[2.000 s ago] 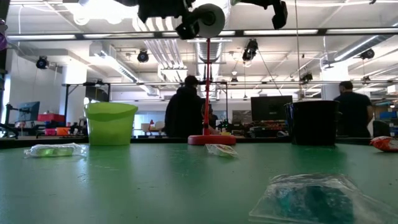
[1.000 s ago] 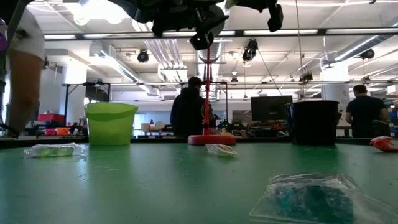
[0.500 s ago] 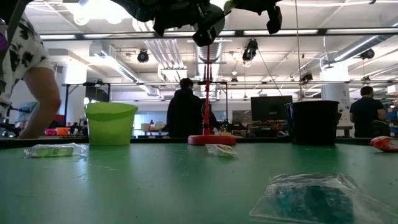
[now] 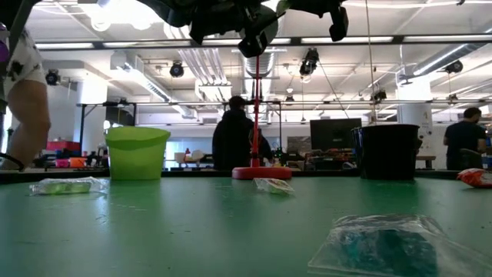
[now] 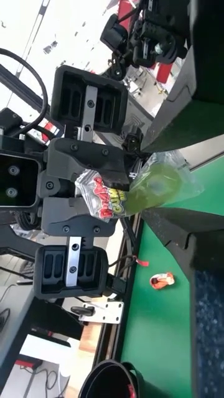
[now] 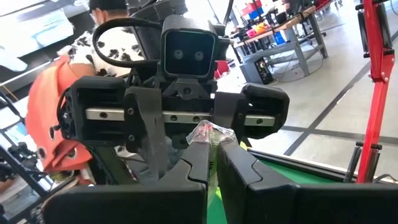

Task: Sort candy
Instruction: Put the transparent candy into the green bucket

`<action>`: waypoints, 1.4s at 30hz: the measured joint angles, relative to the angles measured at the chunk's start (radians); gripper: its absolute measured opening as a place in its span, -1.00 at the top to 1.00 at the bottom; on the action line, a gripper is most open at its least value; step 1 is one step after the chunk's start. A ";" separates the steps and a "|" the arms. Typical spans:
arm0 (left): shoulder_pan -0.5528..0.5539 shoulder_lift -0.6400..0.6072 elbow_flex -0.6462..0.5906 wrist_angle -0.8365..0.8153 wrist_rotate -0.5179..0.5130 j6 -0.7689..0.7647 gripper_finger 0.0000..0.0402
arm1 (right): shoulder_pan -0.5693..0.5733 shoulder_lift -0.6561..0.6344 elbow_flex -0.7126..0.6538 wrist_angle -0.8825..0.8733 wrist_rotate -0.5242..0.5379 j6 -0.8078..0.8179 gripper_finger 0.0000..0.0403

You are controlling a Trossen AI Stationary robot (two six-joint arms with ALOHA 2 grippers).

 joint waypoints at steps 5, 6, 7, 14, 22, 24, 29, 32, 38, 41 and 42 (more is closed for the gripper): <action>0.000 0.000 0.000 0.000 -0.002 0.000 0.48 | 0.000 0.000 0.000 0.001 -0.003 0.000 0.96; 0.000 0.000 0.000 0.000 -0.004 0.000 0.52 | 0.000 0.000 0.000 0.001 -0.004 0.000 0.96; 0.000 0.000 0.000 -0.001 -0.004 0.000 0.56 | 0.000 0.000 0.000 0.001 -0.009 0.000 0.96; 0.000 0.000 0.000 0.009 -0.004 0.000 0.81 | 0.000 0.000 0.000 0.010 -0.022 0.000 0.96; 0.000 0.000 0.000 0.012 -0.003 0.000 0.99 | 0.000 0.000 0.000 0.011 -0.026 -0.002 0.95; 0.000 0.000 0.000 0.012 -0.003 0.000 0.99 | 0.000 0.000 0.000 0.010 -0.026 -0.005 0.95; 0.000 0.000 0.000 0.012 0.005 0.000 1.00 | -0.001 0.000 0.000 0.008 -0.040 -0.026 0.81; -0.001 0.000 0.000 0.012 0.011 -0.002 1.00 | -0.008 -0.001 0.000 0.008 -0.086 -0.027 0.65; 0.002 0.000 0.000 0.019 0.016 -0.017 1.00 | -0.010 -0.003 0.000 0.006 -0.098 -0.027 0.33; 0.013 -0.004 0.000 0.006 0.039 -0.021 1.00 | -0.011 -0.014 -0.001 0.006 -0.098 -0.027 0.23; 0.019 -0.009 0.000 -0.004 0.041 -0.022 1.00 | -0.011 -0.019 -0.001 0.007 -0.097 -0.027 0.20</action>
